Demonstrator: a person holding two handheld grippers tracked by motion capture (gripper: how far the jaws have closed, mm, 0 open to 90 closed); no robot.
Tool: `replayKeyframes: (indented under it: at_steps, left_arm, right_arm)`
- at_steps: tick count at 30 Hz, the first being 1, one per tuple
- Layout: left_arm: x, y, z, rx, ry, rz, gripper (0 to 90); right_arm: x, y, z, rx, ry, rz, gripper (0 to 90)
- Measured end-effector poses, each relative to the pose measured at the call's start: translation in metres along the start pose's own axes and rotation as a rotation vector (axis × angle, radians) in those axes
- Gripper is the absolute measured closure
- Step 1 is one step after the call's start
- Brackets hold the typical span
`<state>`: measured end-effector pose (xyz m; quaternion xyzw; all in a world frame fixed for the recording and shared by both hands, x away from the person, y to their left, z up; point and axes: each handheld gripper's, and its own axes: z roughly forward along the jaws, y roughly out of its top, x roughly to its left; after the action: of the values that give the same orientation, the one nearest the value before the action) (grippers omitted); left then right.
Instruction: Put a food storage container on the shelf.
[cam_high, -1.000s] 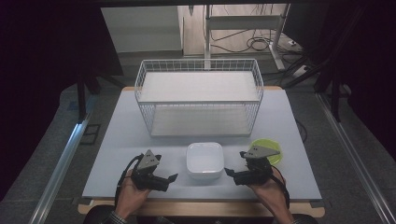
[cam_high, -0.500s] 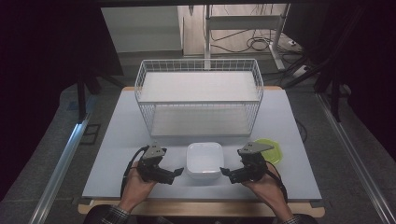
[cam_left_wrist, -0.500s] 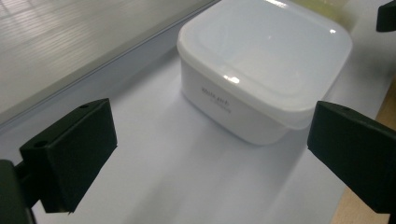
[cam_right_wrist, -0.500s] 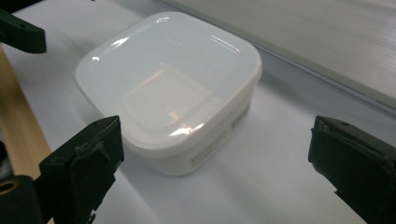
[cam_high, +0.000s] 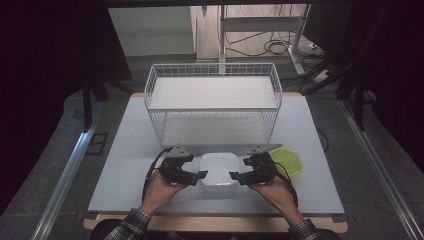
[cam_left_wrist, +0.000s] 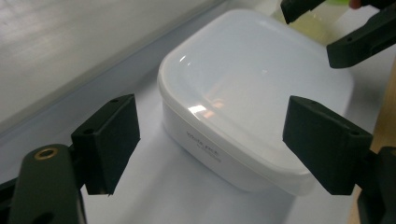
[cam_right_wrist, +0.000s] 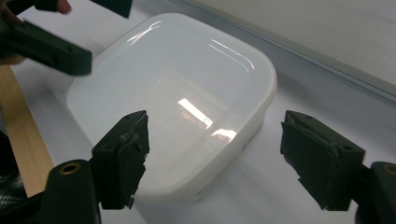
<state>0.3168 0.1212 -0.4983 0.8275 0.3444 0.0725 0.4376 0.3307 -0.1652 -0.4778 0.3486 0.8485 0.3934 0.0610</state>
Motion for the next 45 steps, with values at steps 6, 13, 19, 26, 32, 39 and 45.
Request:
replayKeyframes:
  at_steps: [6, 13, 19, 26, 32, 39, 45]
  left_arm:
    - [0.011, -0.006, 0.008, -0.008, -0.1, -0.104, 17.8]
    - [0.007, -0.006, 0.011, 0.005, -0.161, -0.141, 23.3]
    - [0.002, -0.009, 0.003, 0.019, -0.163, -0.171, 31.6]
    - [-0.013, -0.015, -0.013, 0.015, -0.124, -0.148, 50.6]
    - [-0.019, -0.018, -0.021, -0.008, -0.105, -0.233, 63.6]
    - [-0.021, -0.017, -0.025, -0.029, -0.08, -0.253, 74.6]
    - [-0.021, -0.017, -0.025, -0.047, -0.056, -0.261, 79.3]
  right_arm:
    - [-0.006, 0.003, 0.01, 0.023, 0.059, 0.054, 29.3]
    - [-0.012, 0.001, 0.011, 0.028, 0.111, 0.122, 33.5]
    - [-0.008, -0.002, 0.003, 0.032, 0.099, 0.134, 42.9]
    - [0.006, -0.01, -0.013, 0.012, 0.059, 0.115, 58.7]
    - [0.012, -0.014, -0.02, -0.002, 0.044, 0.185, 66.2]
    - [0.015, -0.015, -0.021, -0.034, -0.006, 0.216, 74.7]
    - [0.018, -0.016, -0.021, -0.058, -0.042, 0.22, 77.3]
